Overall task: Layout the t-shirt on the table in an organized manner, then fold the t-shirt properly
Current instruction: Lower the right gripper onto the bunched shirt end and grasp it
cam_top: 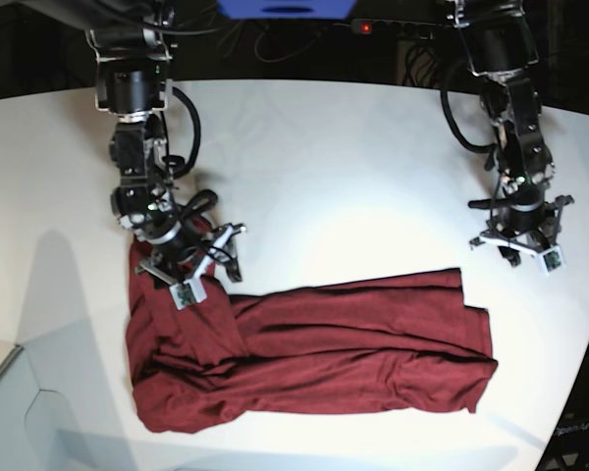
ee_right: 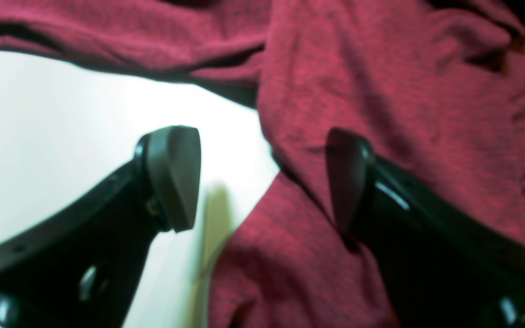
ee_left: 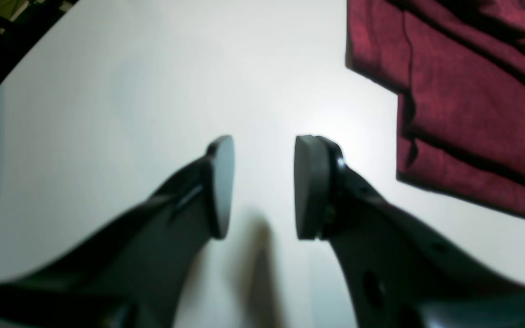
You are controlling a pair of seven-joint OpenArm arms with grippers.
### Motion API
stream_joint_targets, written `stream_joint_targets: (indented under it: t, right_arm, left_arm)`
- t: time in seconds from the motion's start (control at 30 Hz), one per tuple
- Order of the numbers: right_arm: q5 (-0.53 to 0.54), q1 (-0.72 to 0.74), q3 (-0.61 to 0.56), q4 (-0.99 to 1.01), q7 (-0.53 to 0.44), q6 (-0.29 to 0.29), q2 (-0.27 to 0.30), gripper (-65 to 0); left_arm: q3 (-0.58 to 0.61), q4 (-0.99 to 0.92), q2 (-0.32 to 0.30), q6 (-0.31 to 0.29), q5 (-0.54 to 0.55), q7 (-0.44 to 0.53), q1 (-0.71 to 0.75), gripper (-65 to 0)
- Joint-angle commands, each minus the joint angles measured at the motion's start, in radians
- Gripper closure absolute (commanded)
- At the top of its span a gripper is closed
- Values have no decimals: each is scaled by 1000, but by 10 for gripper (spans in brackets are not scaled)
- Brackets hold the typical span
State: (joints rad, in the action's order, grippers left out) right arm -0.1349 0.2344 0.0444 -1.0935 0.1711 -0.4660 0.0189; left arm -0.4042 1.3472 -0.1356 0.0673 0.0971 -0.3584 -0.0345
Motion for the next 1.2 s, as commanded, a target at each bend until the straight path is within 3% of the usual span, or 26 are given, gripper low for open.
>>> stream_joint_targets:
  t: [0.0, 0.13, 0.3, 0.37, 0.83, 1.07, 1.17]
  right_arm:
    - [11, 24, 1, -15, -29, 3, 2, -406]
    - [11, 26, -1, -6, -29, 3, 2, -284]
    - [11, 92, 1, 112, -21, 5, 3, -76]
    - [11, 102, 2, 135, -23, 5, 17, -48]
    - [14, 101, 48, -119, -20, 5, 16, 0]
    - [10, 89, 42, -115, -20, 5, 16, -1]
    - [8, 78, 42, -98, -20, 5, 23, -113]
  left_arm:
    - [-2, 16, -12, 4, -3, 28, -18, -217]
    - [-2, 16, -11, 4, -3, 28, -18, -217]
    - [-2, 15, -11, 4, -3, 28, -20, -217]
    - [-2, 15, -12, 4, -3, 28, -20, -217]
    - [-2, 15, -12, 6, -3, 28, -18, -217]
    - [-2, 15, -11, 6, -3, 28, -18, -217]
    - [-2, 15, -11, 6, -3, 28, -18, -217]
